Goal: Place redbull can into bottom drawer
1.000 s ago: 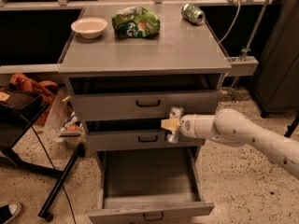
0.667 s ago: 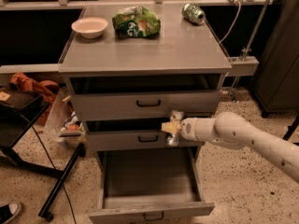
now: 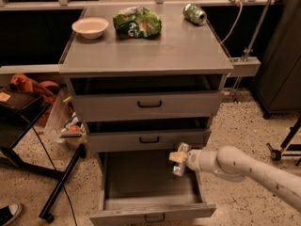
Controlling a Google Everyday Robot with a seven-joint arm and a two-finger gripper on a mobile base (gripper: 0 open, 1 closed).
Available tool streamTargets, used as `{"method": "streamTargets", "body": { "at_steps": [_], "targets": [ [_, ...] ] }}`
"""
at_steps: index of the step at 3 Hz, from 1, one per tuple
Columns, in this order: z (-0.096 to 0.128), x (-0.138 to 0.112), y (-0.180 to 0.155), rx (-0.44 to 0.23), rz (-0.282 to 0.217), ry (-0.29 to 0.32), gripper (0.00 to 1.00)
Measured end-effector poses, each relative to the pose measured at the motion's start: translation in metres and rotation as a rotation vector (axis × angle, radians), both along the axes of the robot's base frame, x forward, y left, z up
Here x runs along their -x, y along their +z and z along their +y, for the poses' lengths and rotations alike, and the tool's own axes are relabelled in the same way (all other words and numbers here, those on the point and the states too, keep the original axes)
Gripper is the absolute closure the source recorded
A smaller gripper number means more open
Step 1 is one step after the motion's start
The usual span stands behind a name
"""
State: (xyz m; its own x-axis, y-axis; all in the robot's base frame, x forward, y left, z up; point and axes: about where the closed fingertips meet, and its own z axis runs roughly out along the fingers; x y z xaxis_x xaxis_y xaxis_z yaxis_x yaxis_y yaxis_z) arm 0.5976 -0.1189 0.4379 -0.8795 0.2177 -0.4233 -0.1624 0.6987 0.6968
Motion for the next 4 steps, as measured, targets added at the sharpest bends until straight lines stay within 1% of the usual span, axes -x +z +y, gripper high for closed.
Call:
{"method": "streamTargets", "body": {
  "at_steps": [1,2,3,4],
  "targets": [
    [0.000,0.016,-0.086,-0.002,0.122,-0.060,1.00],
    [0.013,0.029,-0.162,0.060,0.211,-0.088,1.00],
    [0.031,0.035,-0.217,0.089,0.274,-0.091,1.00],
    [0.043,0.031,-0.251,0.087,0.299,-0.070,0.96]
  ]
}}
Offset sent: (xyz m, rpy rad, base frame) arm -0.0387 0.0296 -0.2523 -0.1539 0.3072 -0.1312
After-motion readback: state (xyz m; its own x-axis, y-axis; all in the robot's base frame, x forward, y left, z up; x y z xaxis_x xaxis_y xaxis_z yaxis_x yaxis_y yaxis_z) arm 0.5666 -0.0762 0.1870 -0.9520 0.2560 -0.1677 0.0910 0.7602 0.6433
